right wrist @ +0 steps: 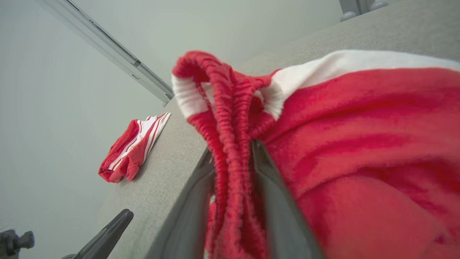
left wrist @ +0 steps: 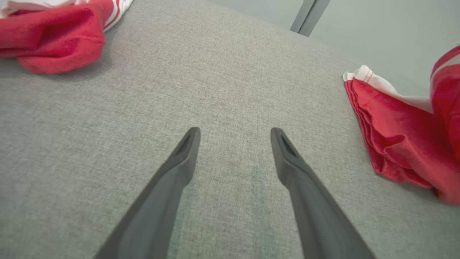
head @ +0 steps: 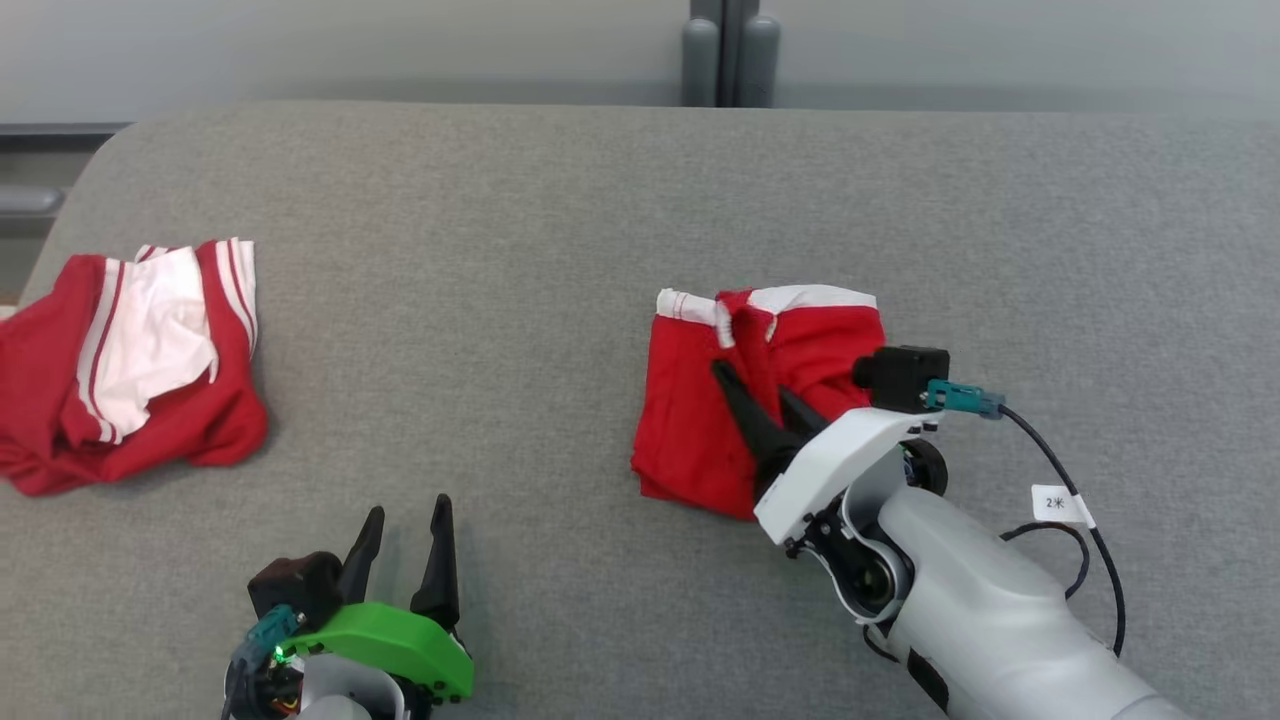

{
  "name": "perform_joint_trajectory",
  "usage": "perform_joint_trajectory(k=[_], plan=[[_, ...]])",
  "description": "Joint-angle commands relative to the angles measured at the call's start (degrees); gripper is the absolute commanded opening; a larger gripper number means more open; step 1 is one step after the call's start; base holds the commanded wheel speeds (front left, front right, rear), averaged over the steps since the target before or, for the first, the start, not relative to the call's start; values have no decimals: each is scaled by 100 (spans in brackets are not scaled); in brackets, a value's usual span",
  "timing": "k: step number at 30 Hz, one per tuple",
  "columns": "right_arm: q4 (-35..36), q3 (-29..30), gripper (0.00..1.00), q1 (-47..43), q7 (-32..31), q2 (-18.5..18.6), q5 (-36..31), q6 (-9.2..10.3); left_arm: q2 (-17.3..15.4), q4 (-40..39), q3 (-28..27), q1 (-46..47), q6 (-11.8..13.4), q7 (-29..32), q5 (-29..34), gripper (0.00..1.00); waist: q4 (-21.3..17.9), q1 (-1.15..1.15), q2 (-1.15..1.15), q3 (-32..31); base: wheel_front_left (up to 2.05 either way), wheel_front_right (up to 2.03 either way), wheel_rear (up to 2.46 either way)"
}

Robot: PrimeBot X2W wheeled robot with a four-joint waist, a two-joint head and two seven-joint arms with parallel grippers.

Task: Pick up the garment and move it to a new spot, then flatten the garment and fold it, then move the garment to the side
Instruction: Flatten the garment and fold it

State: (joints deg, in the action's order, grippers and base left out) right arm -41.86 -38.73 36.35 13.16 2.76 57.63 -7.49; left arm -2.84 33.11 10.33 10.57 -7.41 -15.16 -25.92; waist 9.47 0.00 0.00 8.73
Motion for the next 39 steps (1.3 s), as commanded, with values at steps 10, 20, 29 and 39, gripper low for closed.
perform_joint_trajectory(k=[10,20,29,39], plan=[[-304,322,100,308,206,36,-864,1,-16,-195,-290,-30,-5,3,203,100,-143,0,0,1,0,0,0],[407,2804,100,-933,208,26,-3879,2,-19,-742,-533,-149,-3,3,873,100,-722,0,0,-121,0,0,0],[966,3719,100,-1988,210,26,-4671,2,-22,-1065,-629,-488,-1,3,1385,100,-982,0,0,-363,0,0,0],[1178,3710,100,-2778,209,27,-4788,2,-21,-1276,-698,-1060,-1,4,1343,100,-1119,0,0,-652,0,0,0]])
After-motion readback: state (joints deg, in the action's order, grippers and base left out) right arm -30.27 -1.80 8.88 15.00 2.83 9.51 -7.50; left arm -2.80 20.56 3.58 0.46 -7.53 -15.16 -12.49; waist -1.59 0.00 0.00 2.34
